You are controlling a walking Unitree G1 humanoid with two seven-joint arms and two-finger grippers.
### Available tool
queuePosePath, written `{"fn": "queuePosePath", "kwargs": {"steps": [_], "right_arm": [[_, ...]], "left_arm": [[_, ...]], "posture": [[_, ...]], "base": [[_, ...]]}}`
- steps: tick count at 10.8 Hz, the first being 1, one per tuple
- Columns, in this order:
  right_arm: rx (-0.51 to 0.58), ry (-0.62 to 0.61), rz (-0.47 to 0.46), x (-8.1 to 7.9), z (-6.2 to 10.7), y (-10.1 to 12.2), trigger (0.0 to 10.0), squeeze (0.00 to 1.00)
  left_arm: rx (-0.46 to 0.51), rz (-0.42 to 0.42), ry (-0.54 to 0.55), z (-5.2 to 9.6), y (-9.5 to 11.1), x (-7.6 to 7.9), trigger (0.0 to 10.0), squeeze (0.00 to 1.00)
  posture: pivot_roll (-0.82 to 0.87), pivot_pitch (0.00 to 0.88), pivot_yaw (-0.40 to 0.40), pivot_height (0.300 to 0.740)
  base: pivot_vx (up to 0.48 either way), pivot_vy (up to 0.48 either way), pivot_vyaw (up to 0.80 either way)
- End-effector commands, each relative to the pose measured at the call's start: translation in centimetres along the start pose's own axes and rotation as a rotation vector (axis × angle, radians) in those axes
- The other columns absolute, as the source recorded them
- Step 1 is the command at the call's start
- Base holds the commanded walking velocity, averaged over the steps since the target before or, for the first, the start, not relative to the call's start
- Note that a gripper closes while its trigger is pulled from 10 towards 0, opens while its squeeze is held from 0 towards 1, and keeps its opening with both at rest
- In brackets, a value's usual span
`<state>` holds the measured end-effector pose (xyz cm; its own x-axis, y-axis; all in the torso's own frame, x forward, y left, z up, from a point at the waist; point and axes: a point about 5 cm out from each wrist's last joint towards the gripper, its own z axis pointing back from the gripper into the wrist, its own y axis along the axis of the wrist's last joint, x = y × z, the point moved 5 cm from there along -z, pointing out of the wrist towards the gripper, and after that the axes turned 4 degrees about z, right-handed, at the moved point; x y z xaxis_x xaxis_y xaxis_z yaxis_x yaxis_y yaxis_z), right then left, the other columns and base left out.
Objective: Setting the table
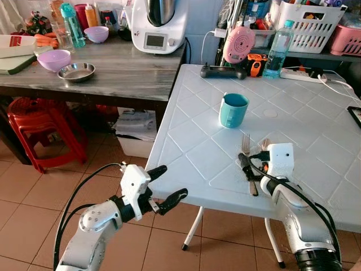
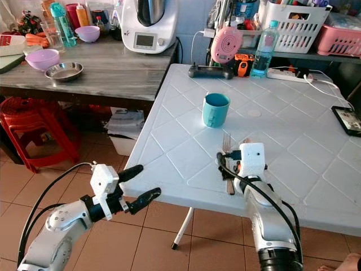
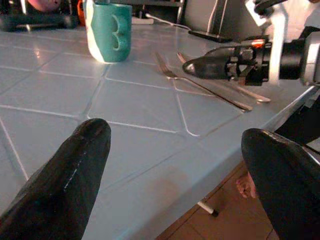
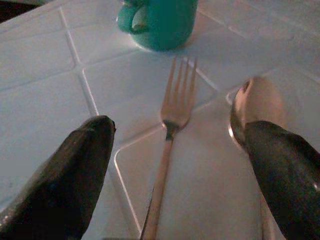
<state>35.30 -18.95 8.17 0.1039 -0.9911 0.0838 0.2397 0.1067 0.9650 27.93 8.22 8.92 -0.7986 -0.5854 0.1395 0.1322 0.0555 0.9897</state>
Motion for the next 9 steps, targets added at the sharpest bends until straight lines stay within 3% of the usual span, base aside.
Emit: {"fn": "queuePosePath", "kwargs": {"steps": [1, 6, 7, 8, 9], "right_arm": [[-0.018, 0.004, -0.015, 0.0, -0.3, -0.2, 10.0, 0.00], [-0.037, 0.061, -0.048, -1.7, -1.6, -0.2, 10.0, 0.00], [-0.051, 0.050, -0.057, -1.7, -1.6, -0.5, 2.4, 0.00], [-0.077, 0.030, -0.060, -1.3, -1.7, -1.0, 0.0, 0.00], [-0.096, 0.017, -0.070, -1.0, -1.7, -1.4, 0.0, 0.00]], "left_arm": [[0.000, -0.023, -0.019, -0.1, 0.5, 0.3, 10.0, 0.00], [-0.004, -0.031, -0.033, -0.1, 0.6, 0.4, 10.0, 0.00], [-0.004, -0.029, -0.031, 0.0, 0.5, 0.4, 10.0, 0.00], [-0.004, -0.025, -0.031, 0.0, 0.5, 0.4, 10.0, 0.00], [-0.004, -0.025, -0.031, 0.0, 0.5, 0.4, 10.0, 0.00]], "posture": [[0.00, 0.013, -0.012, 0.740], [0.01, 0.015, -0.003, 0.740], [0.01, 0.015, -0.003, 0.740], [0.02, 0.017, -0.004, 0.740], [0.02, 0.017, -0.004, 0.740]], "base": [[0.000, 0.000, 0.00], [0.000, 0.000, 0.00], [0.000, 0.000, 0.00], [0.000, 0.000, 0.00], [0.000, 0.000, 0.00]]}}
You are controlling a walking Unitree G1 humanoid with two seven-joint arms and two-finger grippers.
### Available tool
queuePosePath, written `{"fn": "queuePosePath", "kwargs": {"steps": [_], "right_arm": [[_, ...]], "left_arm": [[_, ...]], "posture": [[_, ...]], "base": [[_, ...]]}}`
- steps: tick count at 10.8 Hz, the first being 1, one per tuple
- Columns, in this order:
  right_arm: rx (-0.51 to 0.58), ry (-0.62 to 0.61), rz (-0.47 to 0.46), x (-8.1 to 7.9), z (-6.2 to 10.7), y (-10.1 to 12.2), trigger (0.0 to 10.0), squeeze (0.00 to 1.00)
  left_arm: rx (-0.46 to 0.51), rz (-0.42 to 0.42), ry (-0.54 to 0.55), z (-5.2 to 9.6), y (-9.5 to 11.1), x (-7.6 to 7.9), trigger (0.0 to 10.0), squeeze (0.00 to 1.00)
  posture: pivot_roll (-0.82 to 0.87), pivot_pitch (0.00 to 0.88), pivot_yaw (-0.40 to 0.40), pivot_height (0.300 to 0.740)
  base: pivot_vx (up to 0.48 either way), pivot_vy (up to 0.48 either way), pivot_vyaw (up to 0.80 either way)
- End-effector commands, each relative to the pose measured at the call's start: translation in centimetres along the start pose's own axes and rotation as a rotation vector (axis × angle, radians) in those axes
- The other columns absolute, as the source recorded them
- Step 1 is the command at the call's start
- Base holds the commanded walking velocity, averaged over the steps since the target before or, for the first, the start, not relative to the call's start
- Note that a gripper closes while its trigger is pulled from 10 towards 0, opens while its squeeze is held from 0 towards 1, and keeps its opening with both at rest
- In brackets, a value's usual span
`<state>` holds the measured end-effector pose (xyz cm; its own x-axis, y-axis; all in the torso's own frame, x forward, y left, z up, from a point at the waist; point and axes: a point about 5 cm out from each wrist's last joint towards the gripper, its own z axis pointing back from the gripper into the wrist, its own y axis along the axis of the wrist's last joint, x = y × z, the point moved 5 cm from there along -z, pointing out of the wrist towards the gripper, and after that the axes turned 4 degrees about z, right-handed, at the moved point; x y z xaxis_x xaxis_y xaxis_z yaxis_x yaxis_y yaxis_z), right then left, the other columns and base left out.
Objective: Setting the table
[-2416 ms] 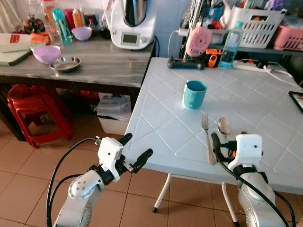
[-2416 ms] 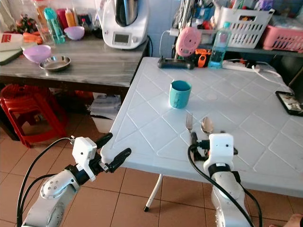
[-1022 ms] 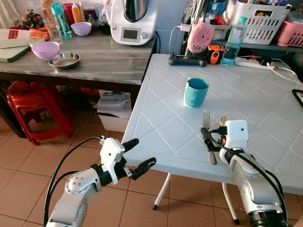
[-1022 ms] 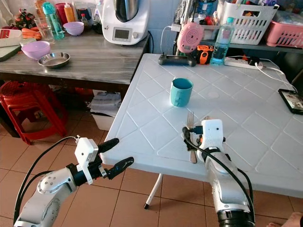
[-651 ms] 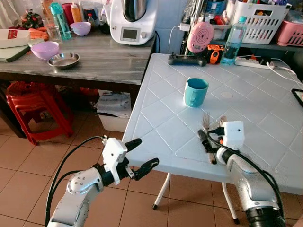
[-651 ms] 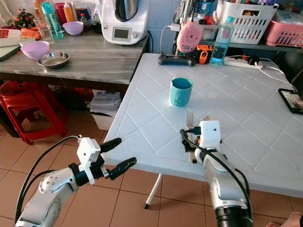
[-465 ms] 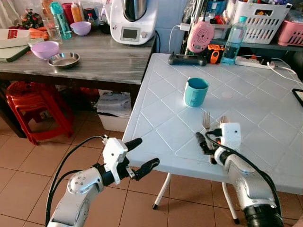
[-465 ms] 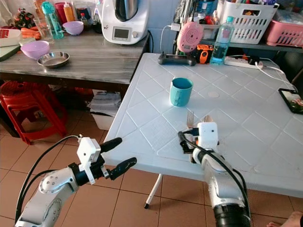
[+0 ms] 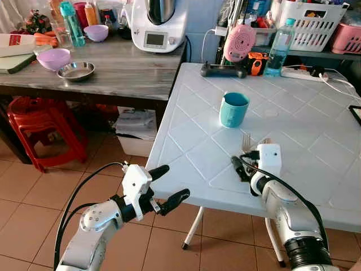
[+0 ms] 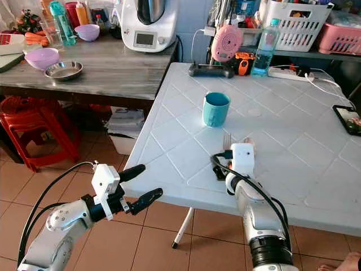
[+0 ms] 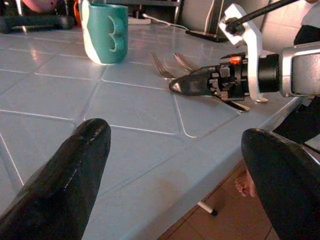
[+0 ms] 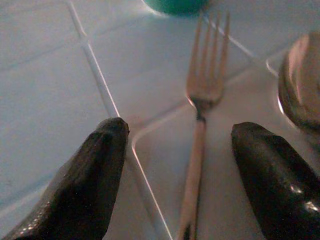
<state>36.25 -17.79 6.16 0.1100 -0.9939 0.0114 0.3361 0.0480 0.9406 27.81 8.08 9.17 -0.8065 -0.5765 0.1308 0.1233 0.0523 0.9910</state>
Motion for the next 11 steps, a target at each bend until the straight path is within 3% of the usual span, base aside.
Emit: {"fn": "queuePosePath", "kwargs": {"steps": [1, 6, 11], "right_arm": [[-0.017, -0.019, -0.018, 0.4, -0.1, 0.0, 0.0, 0.00], [-0.076, 0.000, -0.124, 0.8, 0.0, -1.1, 0.0, 0.00], [-0.187, 0.070, -0.135, -0.1, 0.6, -3.7, 0.0, 0.00]], "left_arm": [[-0.006, -0.020, -0.022, 0.0, 0.3, 0.3, 10.0, 0.00], [-0.009, -0.025, -0.032, -0.1, 0.4, 0.4, 10.0, 0.00], [-0.009, -0.026, -0.055, -0.1, 0.6, 0.8, 10.0, 0.00]], "posture": [[0.02, 0.017, -0.004, 0.740], [0.02, 0.017, 0.000, 0.740], [0.02, 0.017, 0.000, 0.740]], "base": [[0.000, 0.000, 0.00], [0.000, 0.000, 0.00], [0.000, 0.000, 0.00]]}}
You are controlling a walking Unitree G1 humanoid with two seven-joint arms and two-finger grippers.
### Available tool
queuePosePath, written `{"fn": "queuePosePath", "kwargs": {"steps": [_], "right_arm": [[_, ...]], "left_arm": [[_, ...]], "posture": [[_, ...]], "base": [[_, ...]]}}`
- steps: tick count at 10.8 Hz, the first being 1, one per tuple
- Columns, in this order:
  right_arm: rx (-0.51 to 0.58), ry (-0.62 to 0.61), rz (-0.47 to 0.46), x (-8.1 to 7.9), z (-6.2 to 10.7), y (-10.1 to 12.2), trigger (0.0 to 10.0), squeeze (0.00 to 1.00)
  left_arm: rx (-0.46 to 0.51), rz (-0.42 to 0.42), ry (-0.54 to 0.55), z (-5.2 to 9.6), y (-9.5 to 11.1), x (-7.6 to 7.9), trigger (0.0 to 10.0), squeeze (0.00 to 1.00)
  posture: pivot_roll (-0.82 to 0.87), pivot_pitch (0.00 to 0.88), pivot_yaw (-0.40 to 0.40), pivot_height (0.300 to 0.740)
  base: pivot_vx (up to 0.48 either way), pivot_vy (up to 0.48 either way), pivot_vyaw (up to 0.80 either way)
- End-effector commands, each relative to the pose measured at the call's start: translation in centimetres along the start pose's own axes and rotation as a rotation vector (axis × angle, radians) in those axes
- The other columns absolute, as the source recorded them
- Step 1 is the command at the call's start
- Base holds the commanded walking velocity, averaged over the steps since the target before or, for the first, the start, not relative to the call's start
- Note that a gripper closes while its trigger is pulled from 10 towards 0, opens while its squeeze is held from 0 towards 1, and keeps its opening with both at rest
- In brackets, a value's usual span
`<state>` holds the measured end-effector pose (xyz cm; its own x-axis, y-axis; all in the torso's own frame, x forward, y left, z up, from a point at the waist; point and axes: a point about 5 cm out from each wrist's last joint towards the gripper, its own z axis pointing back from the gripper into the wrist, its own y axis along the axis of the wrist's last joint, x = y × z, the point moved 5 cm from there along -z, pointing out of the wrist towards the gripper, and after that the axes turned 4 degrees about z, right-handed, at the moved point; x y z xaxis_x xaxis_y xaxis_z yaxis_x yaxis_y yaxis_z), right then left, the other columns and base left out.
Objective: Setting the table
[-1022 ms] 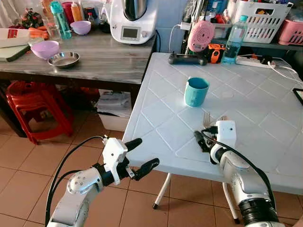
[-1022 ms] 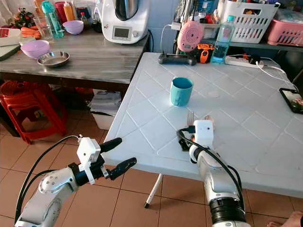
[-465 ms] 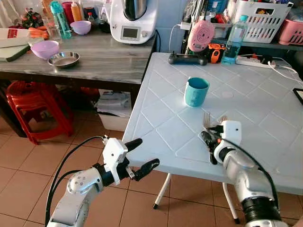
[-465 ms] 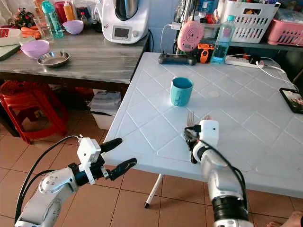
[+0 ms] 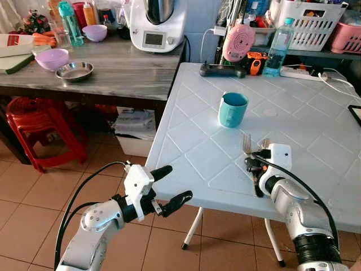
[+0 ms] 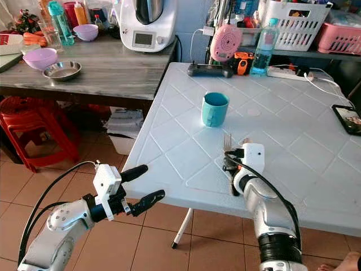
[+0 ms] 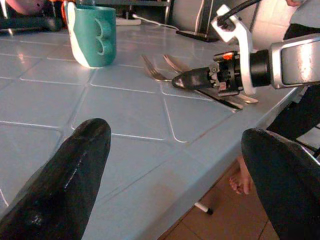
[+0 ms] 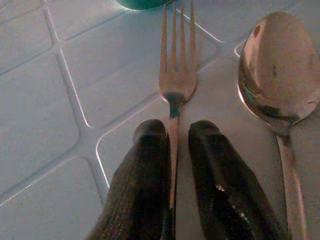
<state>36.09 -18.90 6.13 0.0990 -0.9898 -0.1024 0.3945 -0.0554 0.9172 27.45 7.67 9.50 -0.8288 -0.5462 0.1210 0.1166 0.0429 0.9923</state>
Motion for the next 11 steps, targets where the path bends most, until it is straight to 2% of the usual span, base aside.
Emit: {"fn": "queuePosePath", "kwargs": {"steps": [1, 5, 7, 10, 11], "right_arm": [[-0.150, 0.041, -0.031, -0.9, 0.3, -4.1, 0.0, 0.00], [-0.179, 0.055, -0.064, -1.1, 0.5, -5.0, 0.0, 0.00], [-0.171, 0.058, -0.159, -1.8, 0.3, -4.8, 0.0, 0.00], [-0.080, 0.086, -0.223, -3.7, 0.0, -2.2, 0.0, 0.00], [0.007, 0.082, -0.204, -4.1, 0.3, 0.3, 0.0, 0.00]], "left_arm": [[-0.007, -0.022, -0.022, 0.0, 0.4, 0.2, 10.0, 0.00], [-0.007, -0.026, -0.022, -0.1, 0.3, 0.2, 10.0, 0.00], [-0.006, -0.029, -0.020, -0.1, 0.3, 0.2, 10.0, 0.00], [-0.001, -0.035, -0.007, -0.1, 0.4, 0.1, 10.0, 0.00], [0.028, -0.033, 0.052, -0.1, 0.8, -0.6, 10.0, 0.00]], "posture": [[0.01, 0.017, 0.000, 0.740], [0.02, 0.012, -0.005, 0.740], [0.02, 0.010, -0.007, 0.740], [0.02, 0.010, -0.007, 0.740], [0.01, 0.014, -0.007, 0.740]], "base": [[0.000, 0.000, 0.00], [0.000, 0.000, 0.00], [0.000, 0.000, 0.00], [0.000, 0.000, 0.00], [0.000, 0.000, 0.00]]}}
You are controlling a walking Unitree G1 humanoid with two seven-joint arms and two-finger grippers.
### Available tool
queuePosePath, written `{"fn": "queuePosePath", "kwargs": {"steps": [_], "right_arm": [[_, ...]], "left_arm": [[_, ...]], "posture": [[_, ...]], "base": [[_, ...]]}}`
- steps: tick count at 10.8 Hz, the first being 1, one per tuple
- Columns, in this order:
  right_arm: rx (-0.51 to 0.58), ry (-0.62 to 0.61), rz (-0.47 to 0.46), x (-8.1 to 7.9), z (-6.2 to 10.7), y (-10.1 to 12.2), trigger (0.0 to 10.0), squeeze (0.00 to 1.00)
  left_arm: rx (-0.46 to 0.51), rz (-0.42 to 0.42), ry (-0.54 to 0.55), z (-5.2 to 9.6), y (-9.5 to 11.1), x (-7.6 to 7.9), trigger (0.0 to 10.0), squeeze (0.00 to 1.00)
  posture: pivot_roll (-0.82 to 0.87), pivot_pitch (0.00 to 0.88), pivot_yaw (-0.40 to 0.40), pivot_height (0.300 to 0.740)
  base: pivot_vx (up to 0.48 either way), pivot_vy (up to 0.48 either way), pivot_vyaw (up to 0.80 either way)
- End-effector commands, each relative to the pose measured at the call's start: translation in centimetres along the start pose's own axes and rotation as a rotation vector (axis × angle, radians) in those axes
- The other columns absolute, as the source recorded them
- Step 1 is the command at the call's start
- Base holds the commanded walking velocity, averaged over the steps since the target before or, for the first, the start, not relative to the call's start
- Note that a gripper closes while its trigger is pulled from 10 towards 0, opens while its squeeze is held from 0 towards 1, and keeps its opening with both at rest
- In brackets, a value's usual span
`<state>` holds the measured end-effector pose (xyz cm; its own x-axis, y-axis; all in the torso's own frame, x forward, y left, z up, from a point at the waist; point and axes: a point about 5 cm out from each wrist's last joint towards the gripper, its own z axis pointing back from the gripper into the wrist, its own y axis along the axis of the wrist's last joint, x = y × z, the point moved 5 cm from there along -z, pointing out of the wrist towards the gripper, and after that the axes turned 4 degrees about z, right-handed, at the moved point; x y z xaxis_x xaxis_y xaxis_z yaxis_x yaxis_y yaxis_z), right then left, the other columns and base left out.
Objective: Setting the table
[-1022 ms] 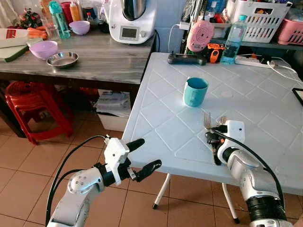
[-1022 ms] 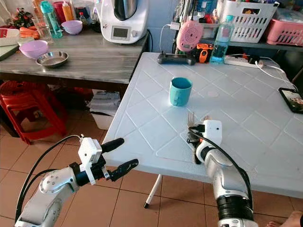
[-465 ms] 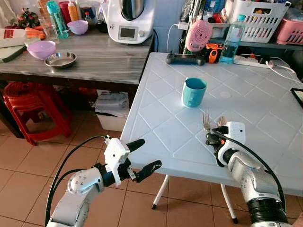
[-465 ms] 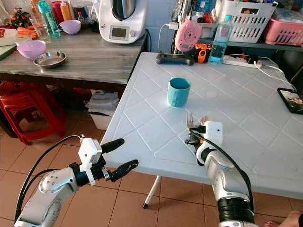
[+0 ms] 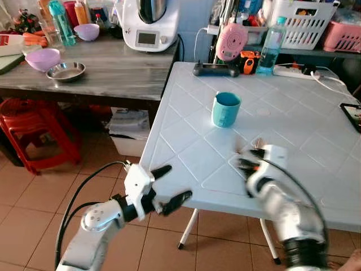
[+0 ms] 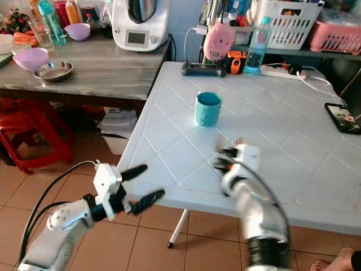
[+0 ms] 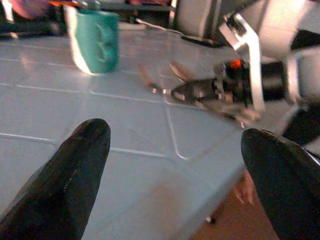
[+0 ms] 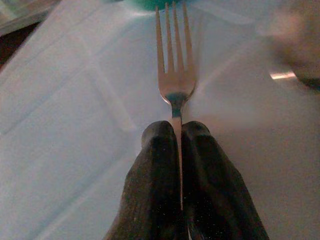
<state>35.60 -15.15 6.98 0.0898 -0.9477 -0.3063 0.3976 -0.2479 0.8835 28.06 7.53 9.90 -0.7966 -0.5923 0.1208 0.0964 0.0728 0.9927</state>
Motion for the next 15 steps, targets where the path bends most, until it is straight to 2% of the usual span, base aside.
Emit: {"fn": "queuePosePath", "kwargs": {"steps": [1, 2, 3, 4, 7, 9, 12, 15], "right_arm": [[0.035, 0.001, 0.027, -0.3, 0.2, 1.0, 0.0, 0.00], [0.066, -0.012, 0.062, -0.4, 0.5, 1.8, 0.0, 0.00], [0.128, -0.009, 0.104, -0.8, 1.0, 3.1, 3.0, 0.00], [0.181, -0.037, 0.144, -1.1, 2.1, 4.1, 10.0, 0.00], [0.191, -0.034, 0.136, -1.3, 2.6, 4.2, 10.0, 0.00], [0.239, -0.049, 0.132, -1.8, 3.9, 4.2, 10.0, 0.00], [0.235, -0.058, 0.130, -2.1, 4.1, 3.9, 10.0, 0.00], [0.253, -0.095, 0.148, -1.5, 4.2, 4.2, 10.0, 0.00]], "left_arm": [[0.024, -0.024, 0.065, 0.2, 0.8, -1.3, 10.0, 0.00], [0.065, -0.022, 0.154, 0.1, 1.6, -2.7, 10.0, 0.00], [0.109, -0.011, 0.285, 0.2, 2.5, -4.8, 10.0, 0.00], [0.105, -0.027, 0.391, 0.5, 2.8, -6.6, 10.0, 0.00], [0.111, -0.022, 0.410, 0.6, 2.8, -6.8, 10.0, 0.00], [0.125, 0.024, 0.427, -0.4, 2.7, -6.8, 10.0, 0.00], [0.145, 0.045, 0.440, -0.7, 2.8, -7.2, 10.0, 0.00], [0.148, 0.051, 0.437, -0.8, 2.7, -7.1, 10.0, 0.00]], "posture": [[0.01, 0.015, -0.006, 0.740], [0.01, 0.014, -0.007, 0.740], [0.01, 0.013, -0.010, 0.740], [0.01, 0.013, -0.012, 0.740], [0.01, 0.013, -0.012, 0.740], [-0.02, 0.000, -0.005, 0.740], [-0.02, 0.000, -0.004, 0.740], [-0.02, 0.000, -0.002, 0.740]], "base": [[0.000, 0.000, 0.00], [0.000, 0.000, 0.00], [0.000, 0.000, 0.00], [0.000, 0.000, 0.00], [0.000, 0.000, 0.00], [0.000, 0.000, -0.31], [0.000, 0.000, -0.61], [0.000, 0.201, 0.00]]}}
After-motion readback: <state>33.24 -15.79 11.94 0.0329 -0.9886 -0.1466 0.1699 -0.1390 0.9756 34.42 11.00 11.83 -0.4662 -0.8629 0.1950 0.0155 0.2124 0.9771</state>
